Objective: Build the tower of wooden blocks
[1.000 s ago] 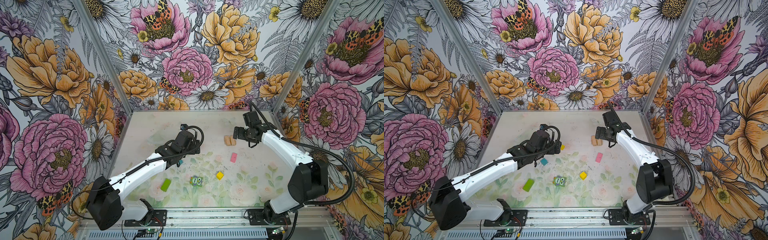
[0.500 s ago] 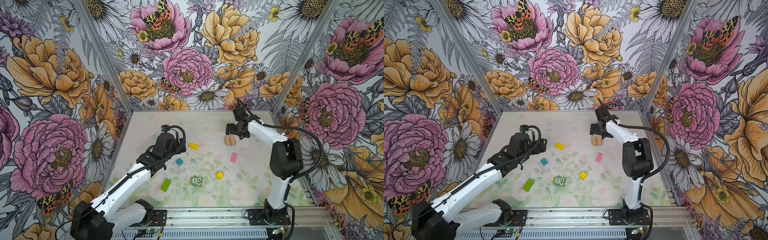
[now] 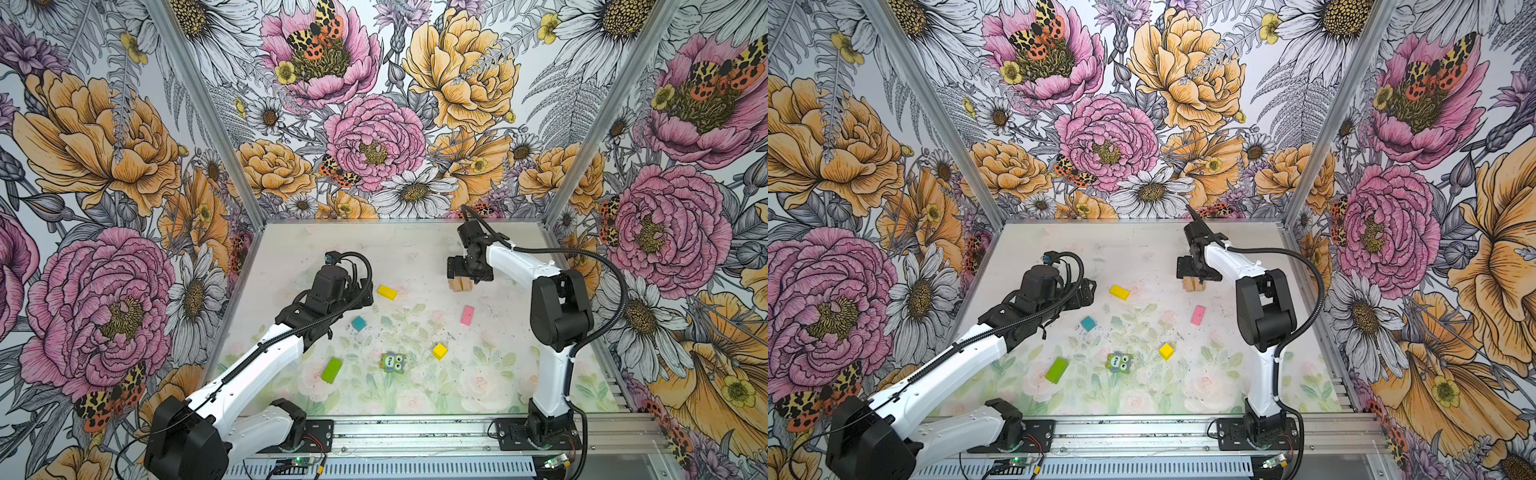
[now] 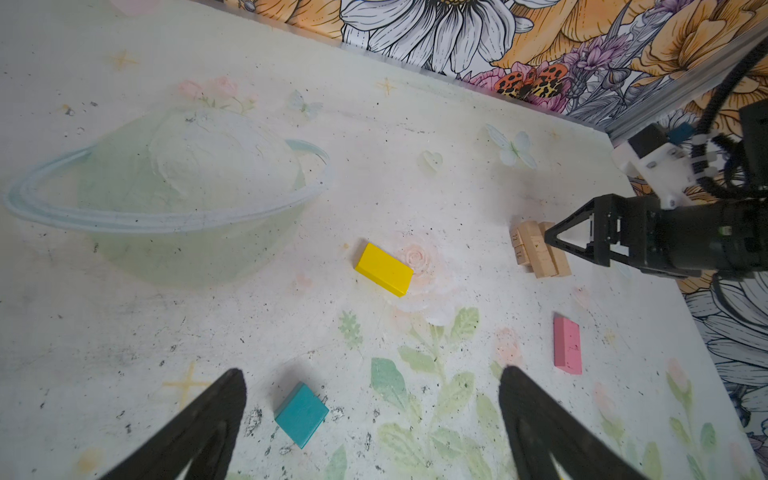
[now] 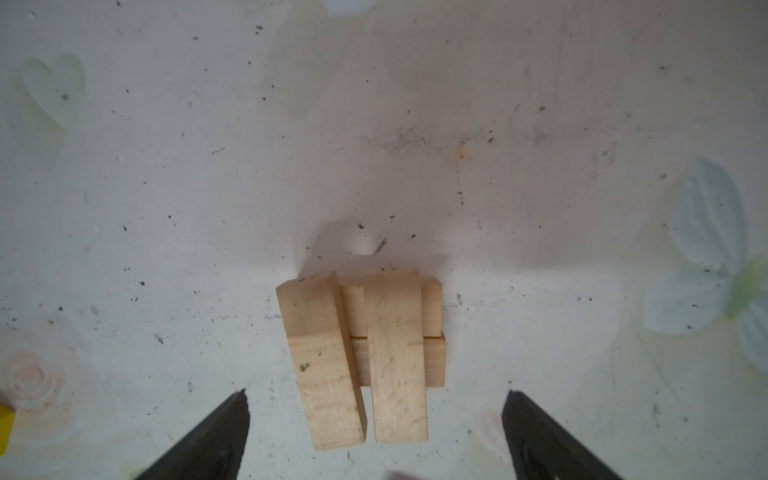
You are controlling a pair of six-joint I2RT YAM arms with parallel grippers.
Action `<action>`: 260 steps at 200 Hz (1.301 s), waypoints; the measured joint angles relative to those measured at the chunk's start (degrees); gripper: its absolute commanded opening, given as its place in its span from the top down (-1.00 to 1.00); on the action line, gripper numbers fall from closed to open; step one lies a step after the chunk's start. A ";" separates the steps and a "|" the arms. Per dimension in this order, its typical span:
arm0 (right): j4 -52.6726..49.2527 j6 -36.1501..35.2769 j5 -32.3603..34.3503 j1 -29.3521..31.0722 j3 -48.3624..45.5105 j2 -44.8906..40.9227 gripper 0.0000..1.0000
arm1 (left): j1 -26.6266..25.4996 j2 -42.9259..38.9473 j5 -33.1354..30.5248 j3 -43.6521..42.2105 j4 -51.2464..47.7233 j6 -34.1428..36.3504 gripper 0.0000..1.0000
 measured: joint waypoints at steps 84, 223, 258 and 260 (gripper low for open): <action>0.00 -1.05 -0.46 0.00 1.90 3.76 -0.69 | 0.68 0.00 0.48 -0.20 0.04 0.00 -0.93; -1.05 -1.49 -0.37 0.09 4.76 6.40 -0.40 | 1.51 0.00 1.07 -0.52 0.26 0.00 -0.93; -1.40 -1.46 -0.37 0.09 4.79 7.21 -0.40 | 1.77 -0.11 1.07 -0.59 0.39 0.00 -0.93; -1.44 -1.49 -0.39 0.09 4.79 7.21 -0.39 | 1.77 -0.11 1.07 -0.63 0.42 0.00 -0.93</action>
